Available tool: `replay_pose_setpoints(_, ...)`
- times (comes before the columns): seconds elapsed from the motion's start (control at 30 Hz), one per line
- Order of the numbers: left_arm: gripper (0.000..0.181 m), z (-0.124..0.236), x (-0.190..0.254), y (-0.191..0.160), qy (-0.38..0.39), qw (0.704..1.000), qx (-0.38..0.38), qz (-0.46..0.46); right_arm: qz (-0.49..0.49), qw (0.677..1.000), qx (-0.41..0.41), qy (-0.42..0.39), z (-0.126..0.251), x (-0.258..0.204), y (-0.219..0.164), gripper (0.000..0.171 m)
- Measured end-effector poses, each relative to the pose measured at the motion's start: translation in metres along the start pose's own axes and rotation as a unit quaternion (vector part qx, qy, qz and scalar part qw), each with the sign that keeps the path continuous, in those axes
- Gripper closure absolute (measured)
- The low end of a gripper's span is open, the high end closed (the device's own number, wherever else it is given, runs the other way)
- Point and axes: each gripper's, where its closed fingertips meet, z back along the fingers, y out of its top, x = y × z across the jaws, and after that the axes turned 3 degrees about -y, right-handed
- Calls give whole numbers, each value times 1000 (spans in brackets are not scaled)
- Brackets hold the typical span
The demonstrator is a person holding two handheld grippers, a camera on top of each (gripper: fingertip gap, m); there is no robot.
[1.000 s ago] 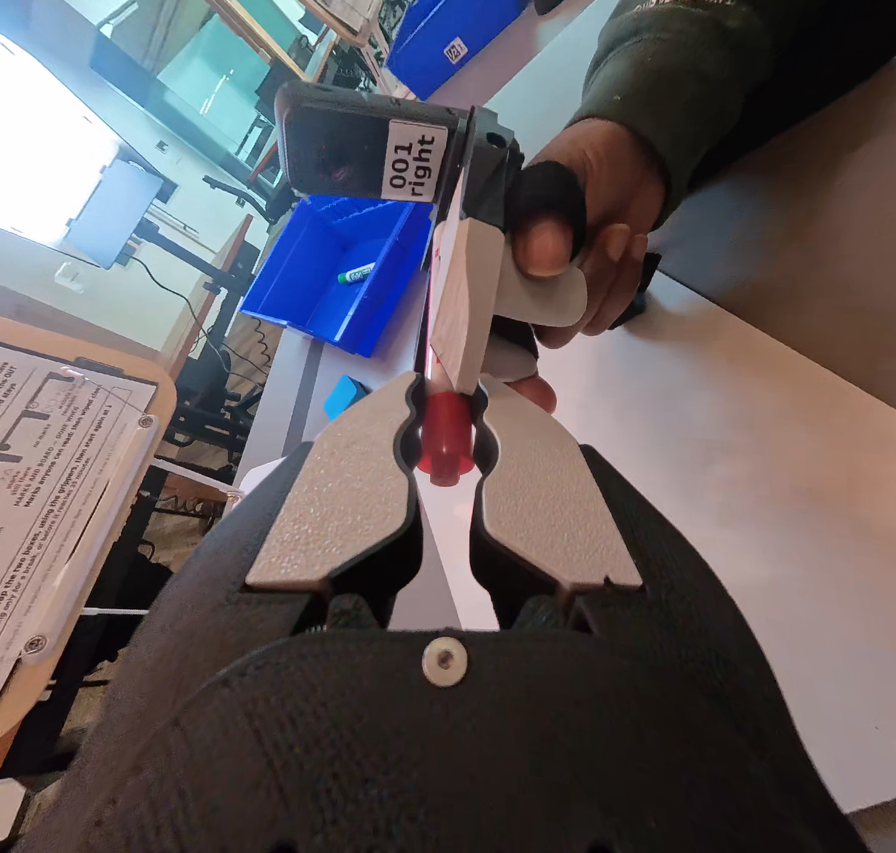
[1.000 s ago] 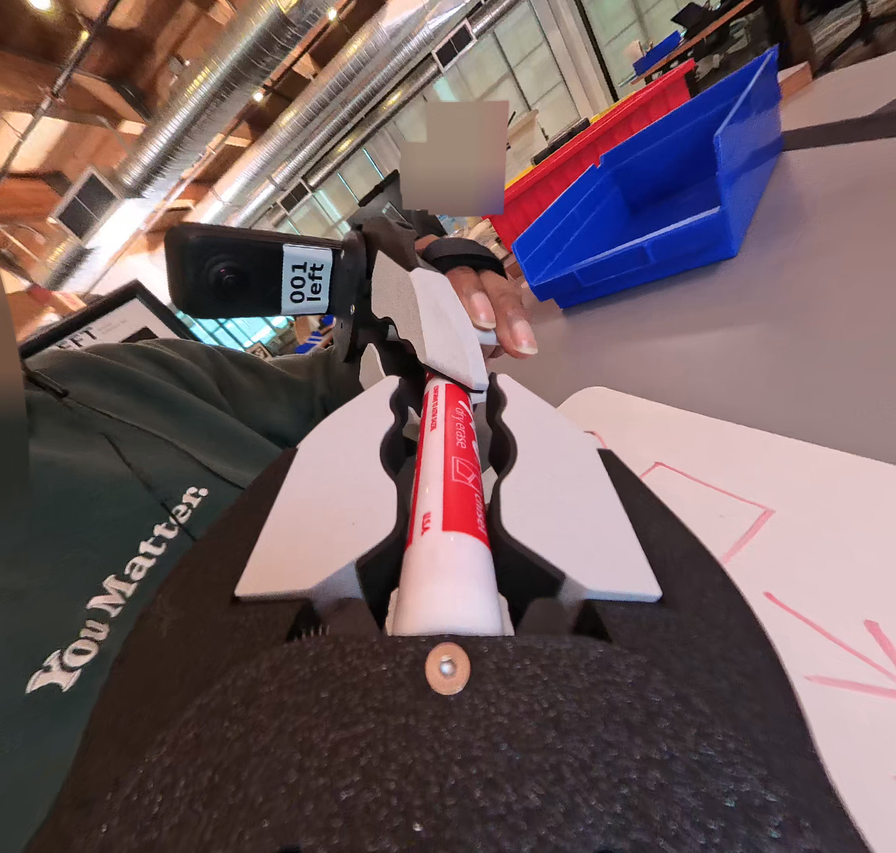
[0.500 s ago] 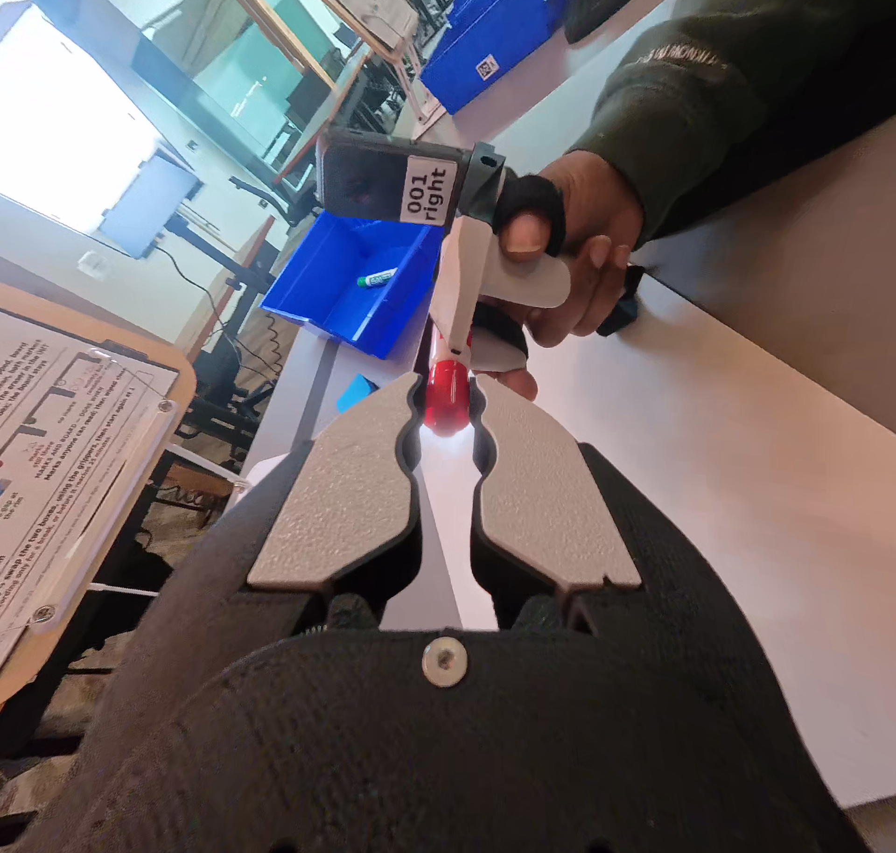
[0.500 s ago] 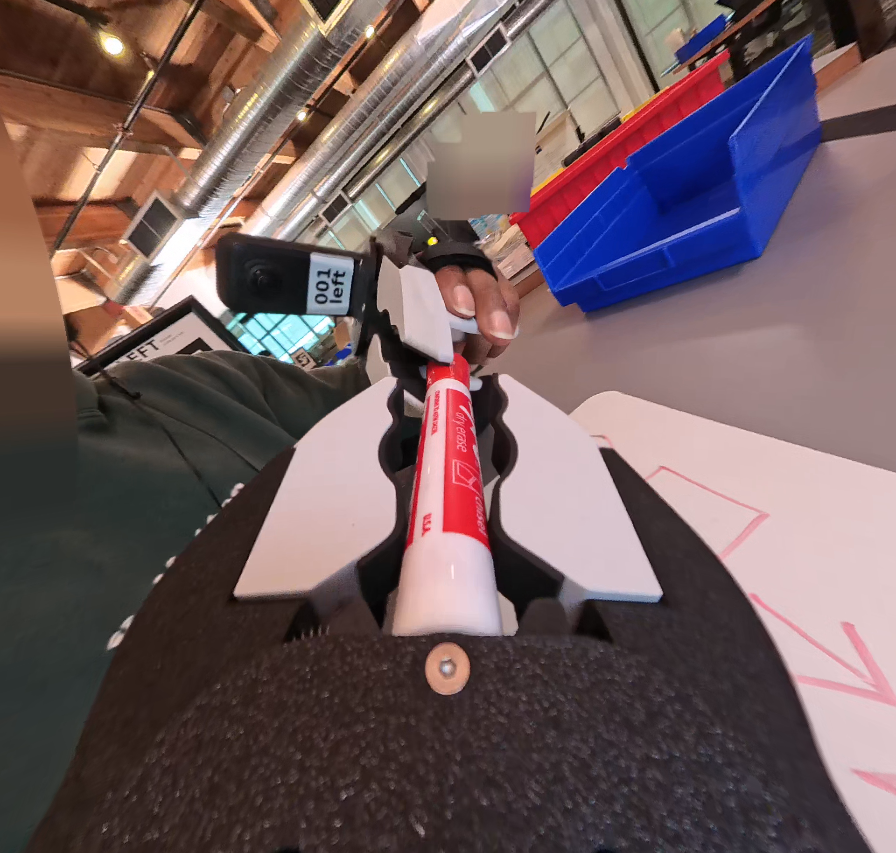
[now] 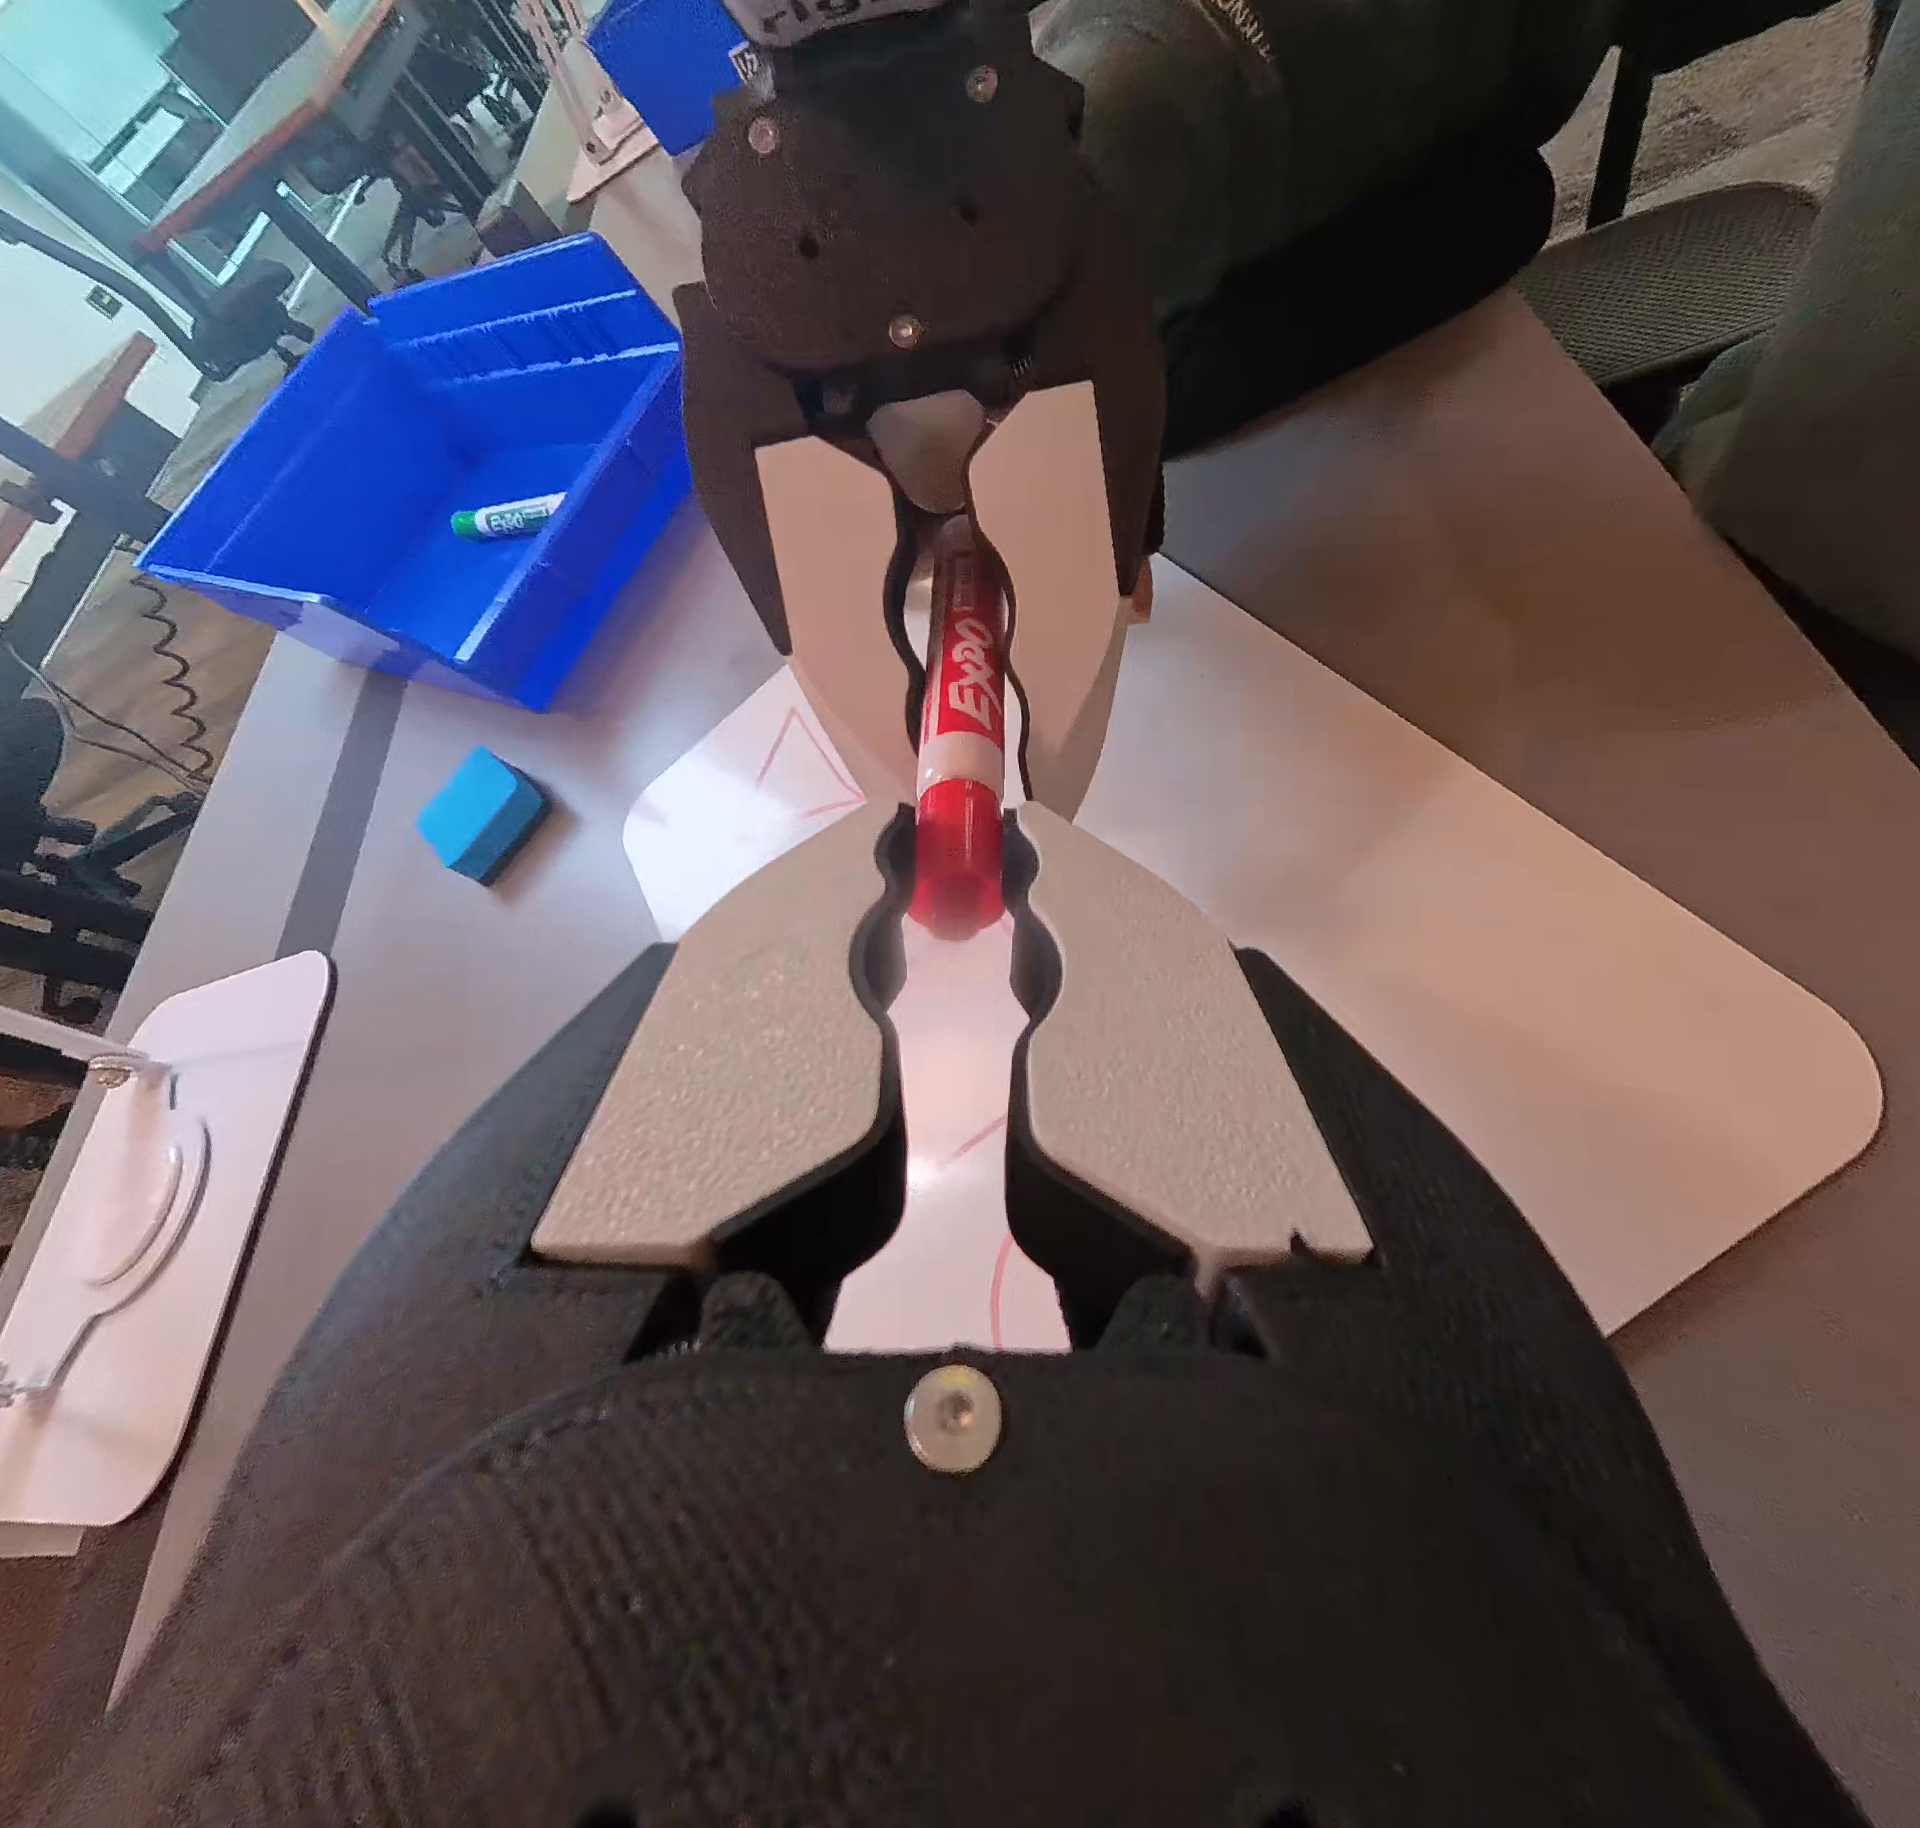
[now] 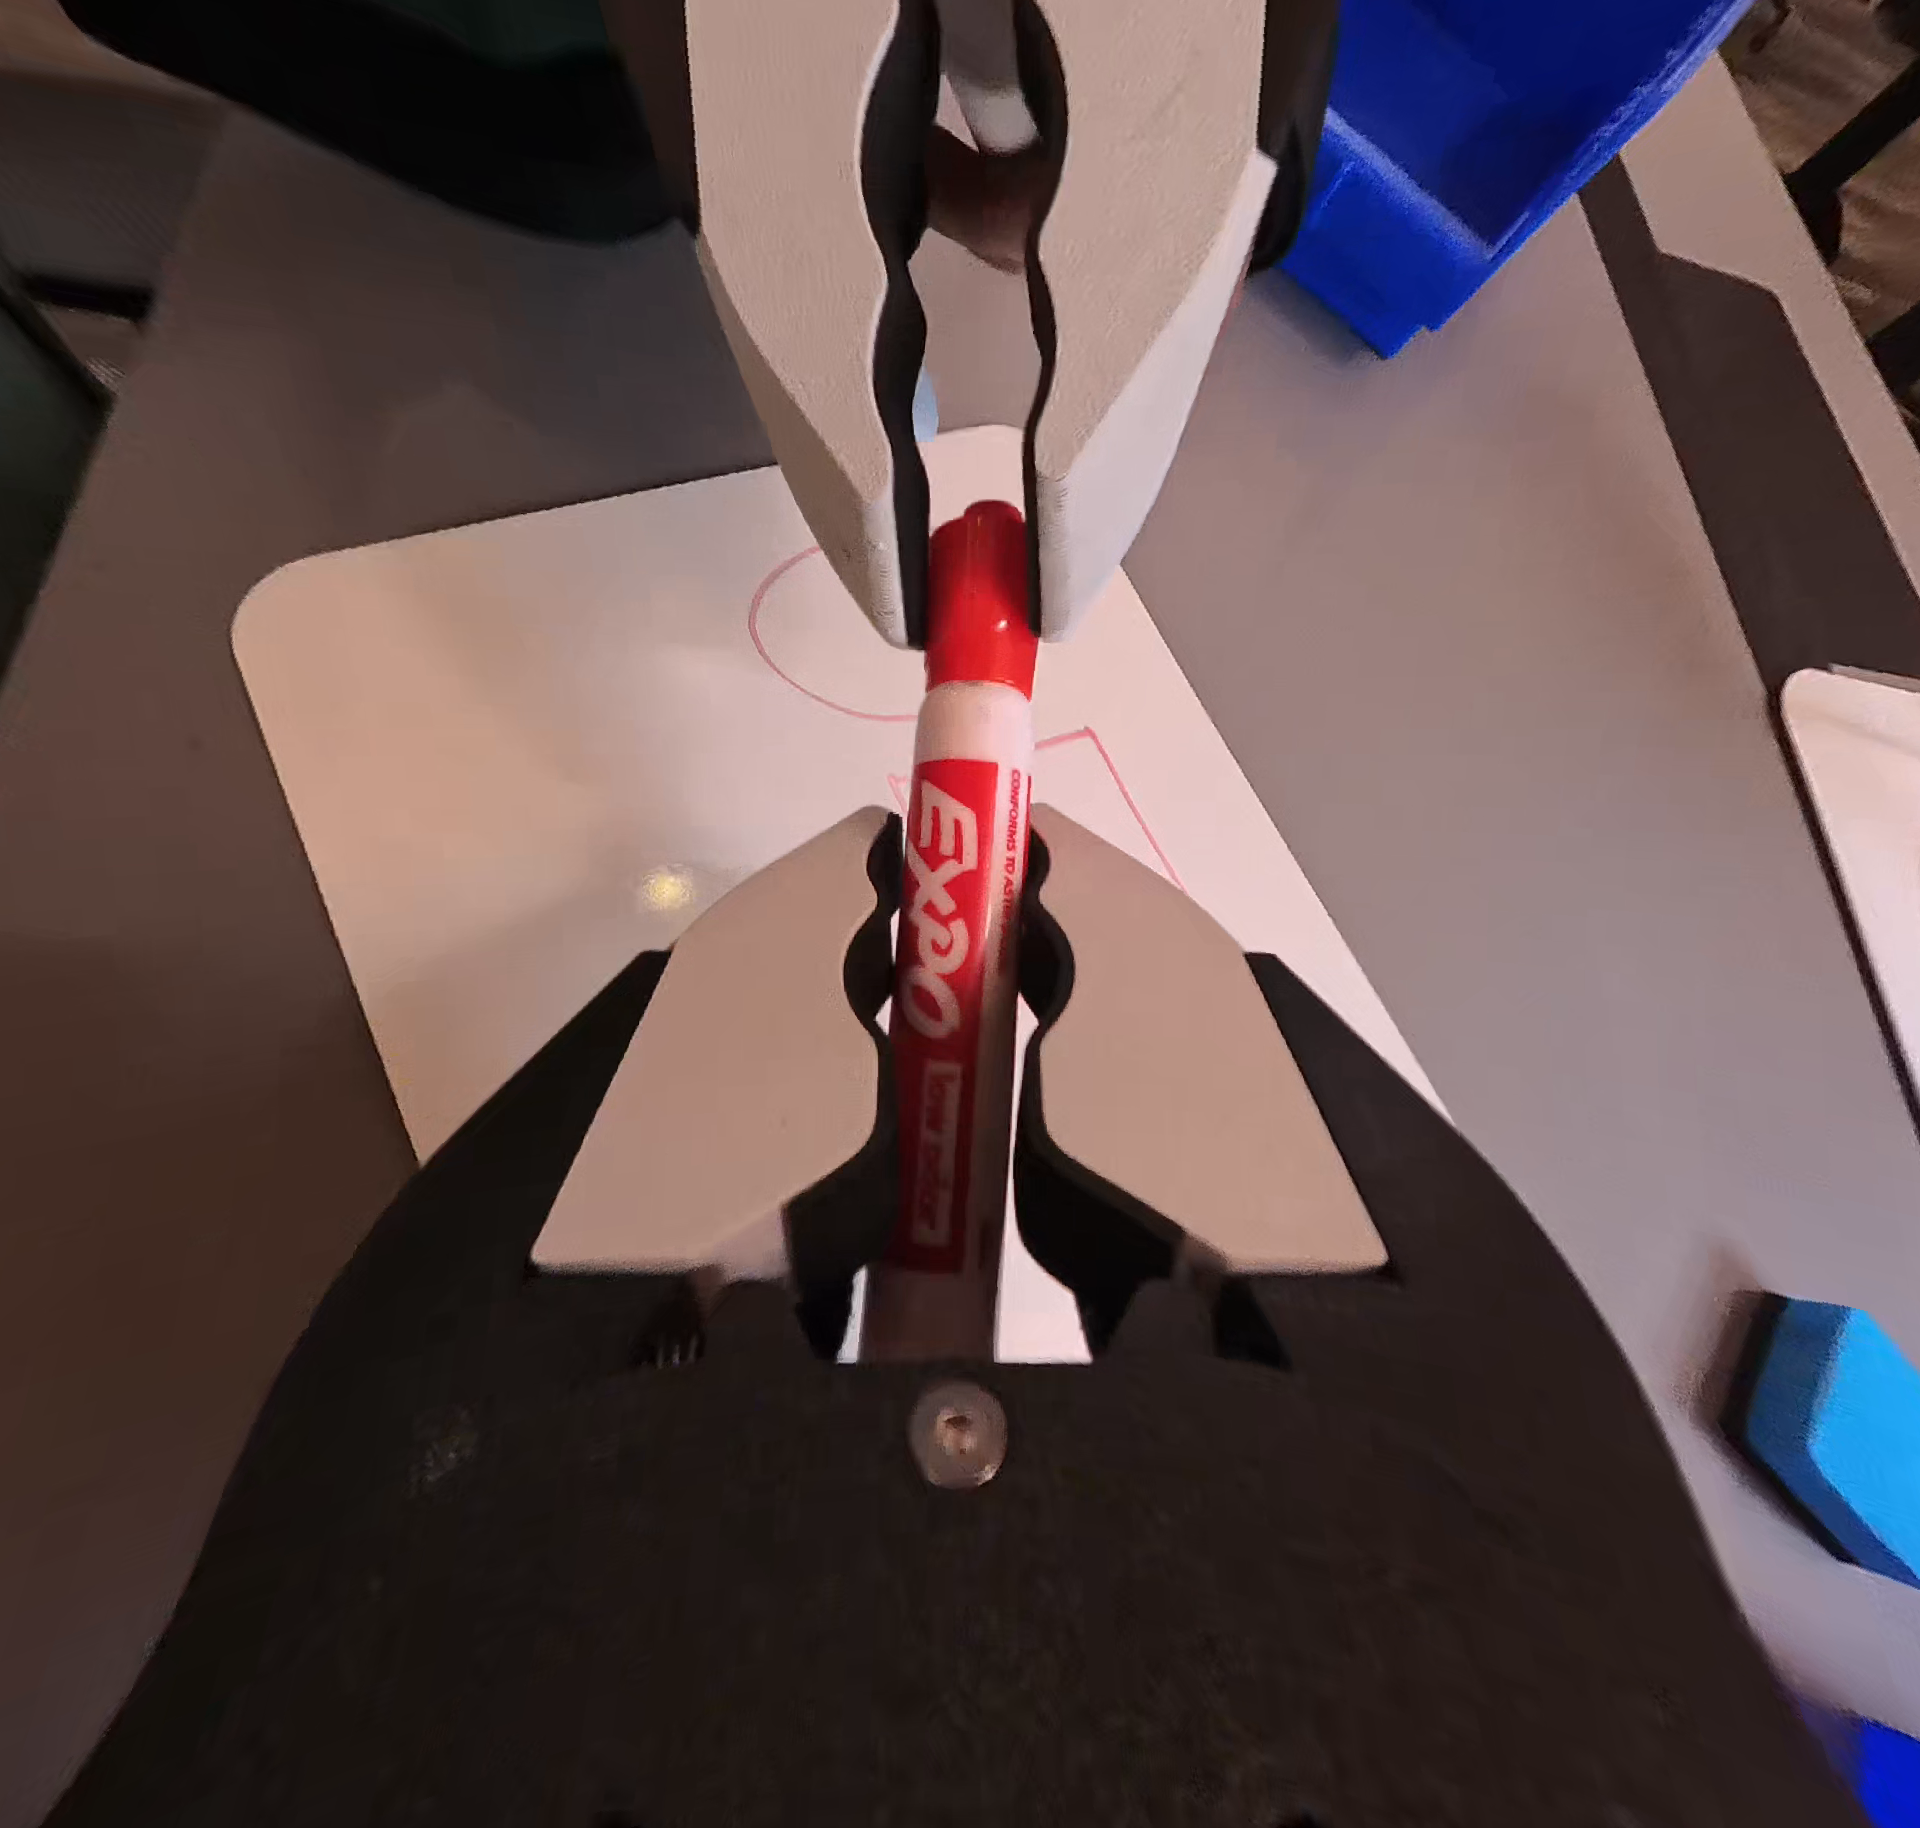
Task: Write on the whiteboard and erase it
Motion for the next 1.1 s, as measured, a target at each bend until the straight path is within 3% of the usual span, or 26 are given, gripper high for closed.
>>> replay_pose_setpoints(0.1,165,0,-7,1,16,1000,10,12,-33,999,0,-6,3,8,3,152)
replay_pose_setpoints(0.17,161,8,-28,7,80,996,44,24,-89,995,26,-25,14,28,10,152)
replay_pose_setpoints(0.27,166,30,-53,8,124,986,86,76,-231,961,82,-126,59,112,1,152)
replay_pose_setpoints(0.33,167,36,-61,-2,125,978,105,132,-345,906,103,-222,104,191,-35,152)
replay_pose_setpoints(0.4,168,33,-62,-20,120,972,103,174,-448,829,109,-315,148,264,-95,152)
replay_pose_setpoints(0.47,169,25,-60,-38,116,970,87,194,-556,743,126,-350,174,308,-157,151)
replay_pose_setpoints(0.57,171,12,-54,-55,92,968,71,222,-652,658,100,-364,177,330,-229,151)
replay_pose_setpoints(0.63,171,6,-50,-65,84,967,56,233,-685,620,55,-378,171,329,-264,149)
replay_pose_setpoints(0.67,172,4,-49,-68,81,968,50,232,-695,614,44,-371,167,328,-270,137)
replay_pose_setpoints(0.8,174,3,-46,-67,76,971,45,224,-661,653,57,-364,166,336,-244,109)
replay_pose_setpoints(0.9,175,2,-47,-69,76,970,46,228,-569,710,43,-414,180,339,-213,111)
replay_pose_setpoints(1.1,176,1,-47,-74,80,969,40,231,-407,846,34,-343,140,284,-116,119)
